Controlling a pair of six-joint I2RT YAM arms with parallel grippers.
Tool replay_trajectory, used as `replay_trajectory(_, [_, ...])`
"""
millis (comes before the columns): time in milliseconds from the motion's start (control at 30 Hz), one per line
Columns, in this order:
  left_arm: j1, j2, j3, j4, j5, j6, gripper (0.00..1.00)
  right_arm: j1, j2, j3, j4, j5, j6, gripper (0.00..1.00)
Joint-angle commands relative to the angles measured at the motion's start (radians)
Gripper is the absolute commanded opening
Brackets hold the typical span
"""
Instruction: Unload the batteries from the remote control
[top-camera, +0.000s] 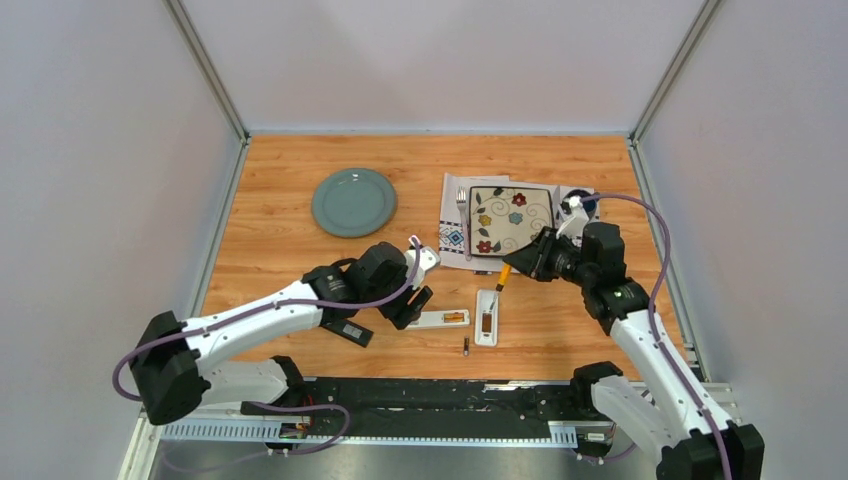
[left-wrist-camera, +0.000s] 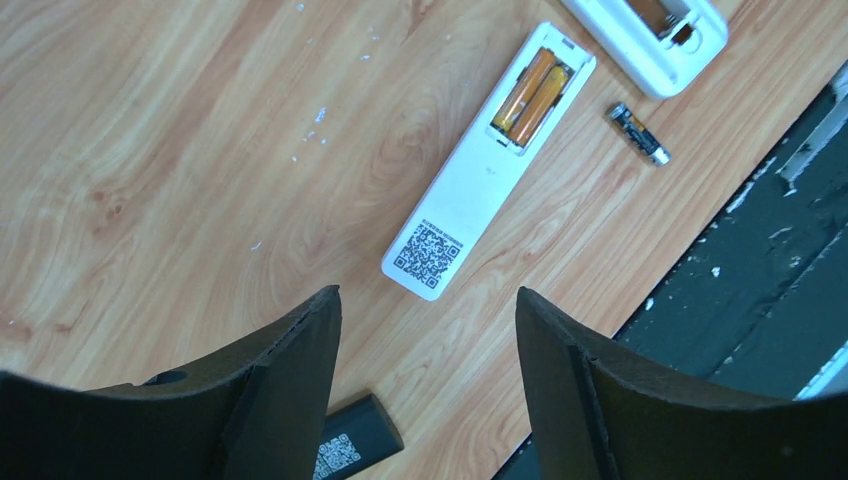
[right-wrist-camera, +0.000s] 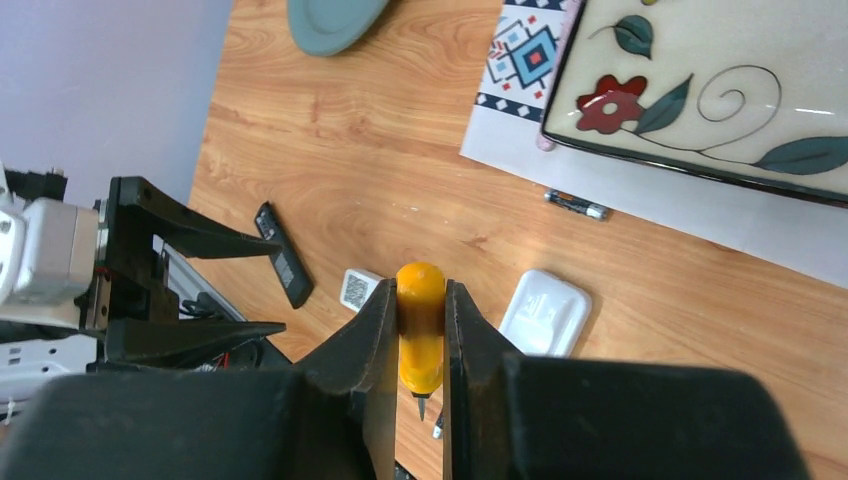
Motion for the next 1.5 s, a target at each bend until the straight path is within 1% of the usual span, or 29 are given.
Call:
replay_trajectory(0, [-0.002,-0.102,-0.054,0.049,-0.002,-0.068,0.72,0.027,-0.104,0.013,-0.051,0.003,0.012,0.00])
replay_trajectory(100, [-0.002,-0.142,-0.091,0.067,0.010,-0.088,0.72,0.030,-0.186,0.006,-0.128,0.002,0.000,0.00])
replay_trajectory(133, [-0.002,-0.162,-0.110,0.082,0.033,-0.100,0.72,0.032,-0.249,0.002,-0.177,0.006,-0.005,0.00])
replay_trajectory(233, [-0.002,-0.187,-0.137,0.116,0.040,-0.105,0.72,0.030,-0.309,-0.004,-0.217,0.003,-0.002,0.00])
replay_trajectory(400, [-0.002,-0.195,-0.145,0.141,-0.003,-0.088,0.72,0.032,-0.334,0.002,-0.260,0.012,0.003,0.00])
replay_trajectory(467, [-0.002,-0.175,-0.131,0.142,-0.016,-0.074,0.72,0.032,-0.326,-0.001,-0.251,0.009,0.003,0.00])
replay_trajectory(533, [-0.002,-0.121,-0.113,0.132,-0.028,-0.048,0.73,0.032,-0.315,-0.013,-0.233,0.005,0.004,0.00])
replay_trajectory(700, [-0.002,0.035,-0.061,0.155,-0.037,0.021,0.72,0.034,-0.222,-0.035,-0.128,-0.014,-0.011,0.00])
replay_trajectory(800, [-0.002,0.103,-0.030,0.164,-0.045,0.054,0.72,0.032,-0.155,-0.041,-0.065,-0.032,-0.027,0.00])
replay_trajectory(933, [-0.004,0.163,-0.021,0.181,-0.045,0.090,0.72,0.031,-0.081,-0.043,0.001,-0.055,-0.031,0.00])
replay_trajectory(1000, [-0.005,0.189,-0.016,0.170,-0.019,0.111,0.72,0.032,-0.062,-0.047,0.027,-0.066,-0.025,0.00])
replay_trajectory(1100, [-0.005,0.206,-0.031,0.185,0.032,0.108,0.71,0.032,-0.052,-0.056,0.057,-0.076,-0.014,0.00])
replay_trajectory(1233, [-0.019,0.224,-0.062,0.199,0.047,0.098,0.70,0.032,-0.027,-0.059,0.085,-0.090,-0.008,0.00])
replay_trajectory(1333, [-0.045,0.238,-0.074,0.197,0.023,0.096,0.69,0.031,-0.012,-0.064,0.113,-0.101,-0.001,0.00])
replay_trajectory(1467, [-0.071,0.261,-0.084,0.179,-0.046,0.032,0.68,0.034,0.017,-0.066,0.146,-0.107,0.001,0.00])
